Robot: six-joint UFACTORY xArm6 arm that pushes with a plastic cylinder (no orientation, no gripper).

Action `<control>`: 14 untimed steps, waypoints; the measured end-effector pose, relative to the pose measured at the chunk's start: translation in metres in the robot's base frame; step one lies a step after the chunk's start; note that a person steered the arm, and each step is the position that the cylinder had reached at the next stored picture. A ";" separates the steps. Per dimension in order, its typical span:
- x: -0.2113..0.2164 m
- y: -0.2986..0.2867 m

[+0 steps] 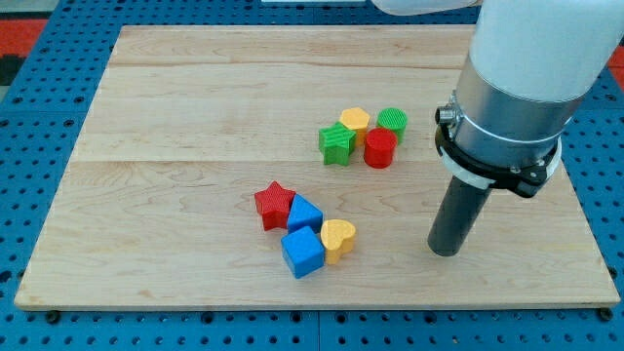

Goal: Push the red circle to the top right of the red star

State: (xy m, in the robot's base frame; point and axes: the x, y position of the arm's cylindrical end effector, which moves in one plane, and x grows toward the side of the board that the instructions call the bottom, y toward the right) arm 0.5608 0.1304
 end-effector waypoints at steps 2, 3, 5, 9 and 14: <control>-0.028 -0.012; -0.057 -0.017; -0.141 -0.024; -0.130 -0.061; -0.105 -0.096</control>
